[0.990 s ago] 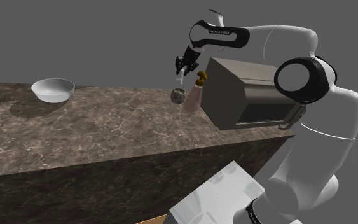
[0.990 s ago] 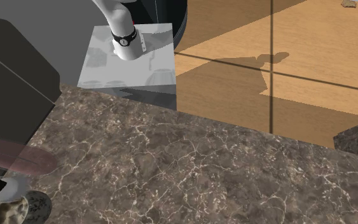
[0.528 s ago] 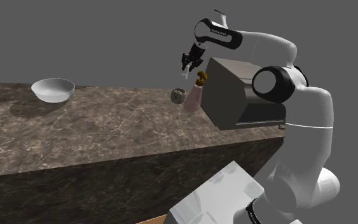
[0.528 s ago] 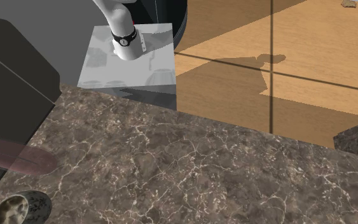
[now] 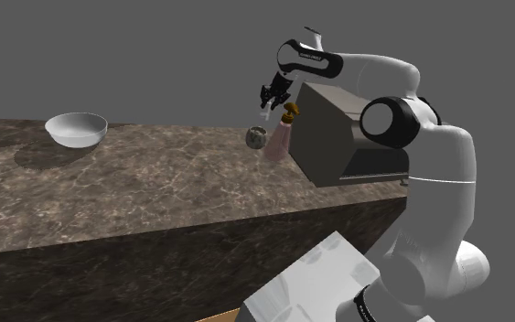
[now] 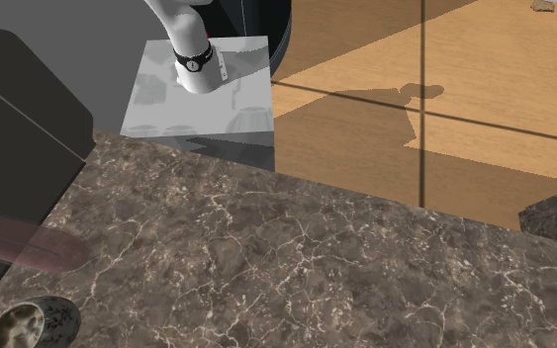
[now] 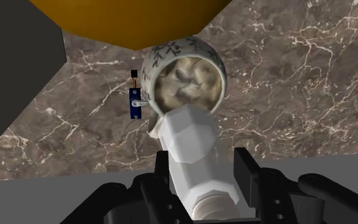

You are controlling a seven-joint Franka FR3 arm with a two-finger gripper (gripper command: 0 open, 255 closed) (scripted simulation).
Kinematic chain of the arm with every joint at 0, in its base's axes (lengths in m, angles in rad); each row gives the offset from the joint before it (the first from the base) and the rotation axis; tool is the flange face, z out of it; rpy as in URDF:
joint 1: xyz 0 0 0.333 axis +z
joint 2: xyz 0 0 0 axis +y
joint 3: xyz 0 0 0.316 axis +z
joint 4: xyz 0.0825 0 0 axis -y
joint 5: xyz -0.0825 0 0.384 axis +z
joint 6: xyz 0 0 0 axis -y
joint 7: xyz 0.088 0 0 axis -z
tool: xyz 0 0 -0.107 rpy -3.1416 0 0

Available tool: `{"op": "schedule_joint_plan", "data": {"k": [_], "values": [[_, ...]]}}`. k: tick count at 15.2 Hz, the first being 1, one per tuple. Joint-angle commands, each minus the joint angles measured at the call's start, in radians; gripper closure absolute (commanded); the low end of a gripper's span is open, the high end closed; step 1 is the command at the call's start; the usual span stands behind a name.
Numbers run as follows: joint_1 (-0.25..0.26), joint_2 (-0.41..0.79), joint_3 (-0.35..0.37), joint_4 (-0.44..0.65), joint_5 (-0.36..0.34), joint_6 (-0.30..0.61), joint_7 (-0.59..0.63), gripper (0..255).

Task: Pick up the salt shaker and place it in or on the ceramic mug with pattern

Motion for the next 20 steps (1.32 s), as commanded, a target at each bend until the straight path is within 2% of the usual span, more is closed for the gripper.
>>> {"op": "schedule_joint_plan", "data": {"k": [1, 8, 15, 16, 20], "values": [[0.0, -0.004, 0.0, -0.033, 0.0, 0.031, 0.0, 255], [-0.003, 0.001, 0.0, -0.121, 0.003, 0.123, -0.008, 255], [-0.003, 0.001, 0.0, -0.121, 0.003, 0.123, -0.008, 255], [-0.003, 0.001, 0.0, -0.121, 0.003, 0.123, -0.008, 0], [-0.003, 0.001, 0.0, -0.121, 0.003, 0.123, -0.008, 0]]}}
